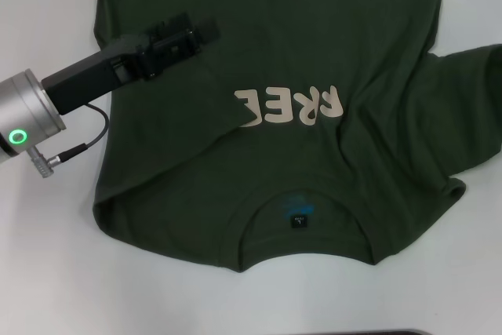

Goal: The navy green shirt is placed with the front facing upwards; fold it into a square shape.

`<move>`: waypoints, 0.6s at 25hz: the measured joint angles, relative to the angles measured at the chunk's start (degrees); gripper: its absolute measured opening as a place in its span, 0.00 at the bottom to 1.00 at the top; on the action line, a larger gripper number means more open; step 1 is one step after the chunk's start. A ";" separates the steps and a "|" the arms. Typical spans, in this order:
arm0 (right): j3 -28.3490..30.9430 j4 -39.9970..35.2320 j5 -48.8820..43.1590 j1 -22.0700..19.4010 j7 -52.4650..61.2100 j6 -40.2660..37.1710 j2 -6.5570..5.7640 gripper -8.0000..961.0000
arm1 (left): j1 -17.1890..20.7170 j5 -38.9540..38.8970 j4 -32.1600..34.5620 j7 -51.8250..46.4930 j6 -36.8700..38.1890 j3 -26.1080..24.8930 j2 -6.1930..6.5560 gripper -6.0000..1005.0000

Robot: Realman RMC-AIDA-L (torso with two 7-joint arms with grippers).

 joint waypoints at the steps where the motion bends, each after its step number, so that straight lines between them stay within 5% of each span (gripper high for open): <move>1: 0.00 -0.01 0.01 0.39 0.00 -0.15 -0.02 0.03 | -0.02 0.00 0.00 -0.04 0.00 0.00 0.00 0.89; 15: -1.53 0.39 -0.31 7.60 0.91 -1.25 -0.42 0.03 | -0.14 -0.07 -0.69 -0.13 0.00 -0.09 0.06 0.89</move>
